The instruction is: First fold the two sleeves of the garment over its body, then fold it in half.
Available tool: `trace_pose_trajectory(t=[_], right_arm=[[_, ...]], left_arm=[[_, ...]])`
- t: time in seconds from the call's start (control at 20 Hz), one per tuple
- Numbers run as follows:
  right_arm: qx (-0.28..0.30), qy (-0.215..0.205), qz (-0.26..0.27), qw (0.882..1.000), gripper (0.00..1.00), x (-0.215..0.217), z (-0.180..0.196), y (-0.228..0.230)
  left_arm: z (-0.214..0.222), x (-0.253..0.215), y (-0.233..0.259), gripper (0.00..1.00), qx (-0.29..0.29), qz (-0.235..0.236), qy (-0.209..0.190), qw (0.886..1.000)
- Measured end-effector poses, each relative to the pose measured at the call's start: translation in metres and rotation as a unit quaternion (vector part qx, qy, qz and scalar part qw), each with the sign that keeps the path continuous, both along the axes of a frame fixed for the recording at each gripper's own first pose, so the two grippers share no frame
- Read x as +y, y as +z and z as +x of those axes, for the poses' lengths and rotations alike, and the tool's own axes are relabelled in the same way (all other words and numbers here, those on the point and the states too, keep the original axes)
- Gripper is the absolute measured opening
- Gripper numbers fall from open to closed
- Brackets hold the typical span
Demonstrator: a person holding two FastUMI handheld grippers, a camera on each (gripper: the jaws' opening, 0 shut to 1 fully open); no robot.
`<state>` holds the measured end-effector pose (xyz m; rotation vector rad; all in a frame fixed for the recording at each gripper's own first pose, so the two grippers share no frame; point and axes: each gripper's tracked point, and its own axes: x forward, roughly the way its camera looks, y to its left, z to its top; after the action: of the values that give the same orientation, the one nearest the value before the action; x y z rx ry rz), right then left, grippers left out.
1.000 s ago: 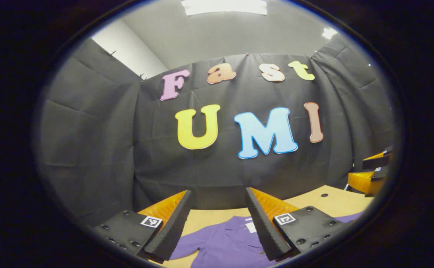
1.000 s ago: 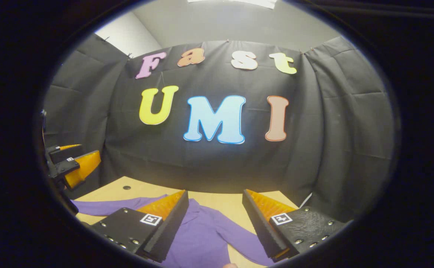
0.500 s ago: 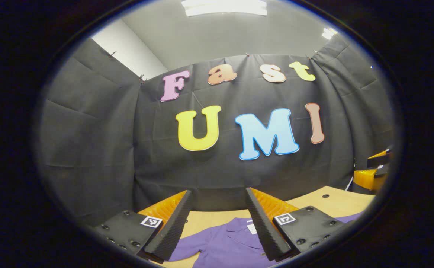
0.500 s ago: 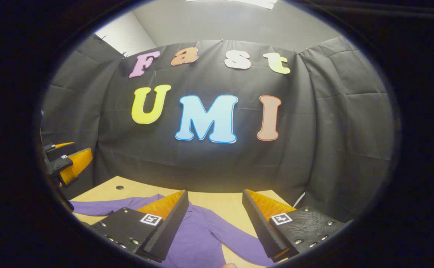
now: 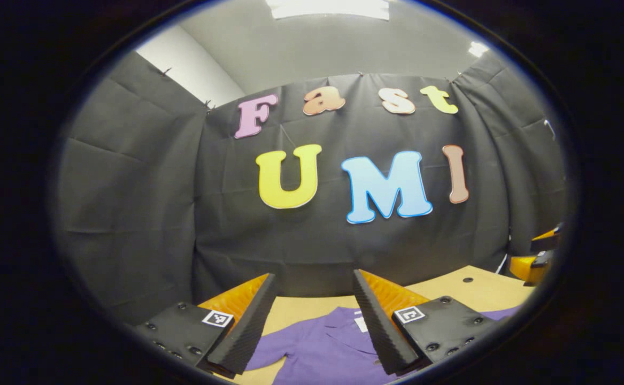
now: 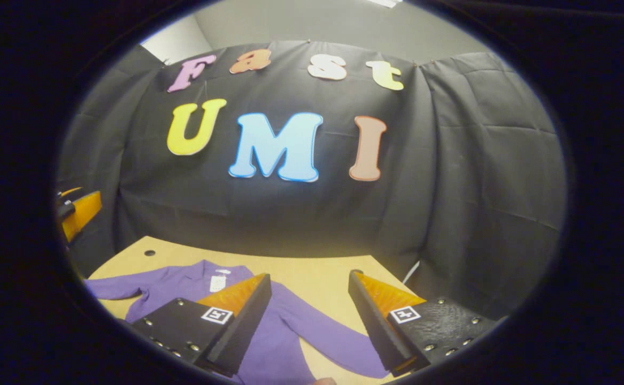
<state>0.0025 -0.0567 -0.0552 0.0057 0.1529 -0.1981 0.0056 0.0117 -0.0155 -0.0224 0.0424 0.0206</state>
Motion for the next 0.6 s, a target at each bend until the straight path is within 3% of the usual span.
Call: trace_pose_trajectory(t=[0.15, 0.3, 0.45, 0.6], right_arm=[[0.037, -0.040, 0.038, 0.998, 0.89, -0.031, 0.001, -0.030], [0.072, -0.089, 0.035, 0.993, 0.91, -0.068, -0.002, -0.060], [0.121, -0.134, 0.037, 0.983, 0.91, -0.101, -0.014, -0.094], [0.174, -0.163, 0.075, 0.968, 0.91, -0.119, -0.028, -0.134]], left_arm=[[0.001, 0.000, 0.001, 0.95, 0.001, 0.008, 0.004, 1.000], [0.002, 0.002, 0.002, 0.94, 0.000, 0.010, 0.008, 1.000], [0.002, 0.006, -0.001, 0.96, 0.003, 0.005, 0.014, 1.000], [0.001, 0.008, -0.005, 0.96, 0.008, 0.005, 0.020, 1.000]])
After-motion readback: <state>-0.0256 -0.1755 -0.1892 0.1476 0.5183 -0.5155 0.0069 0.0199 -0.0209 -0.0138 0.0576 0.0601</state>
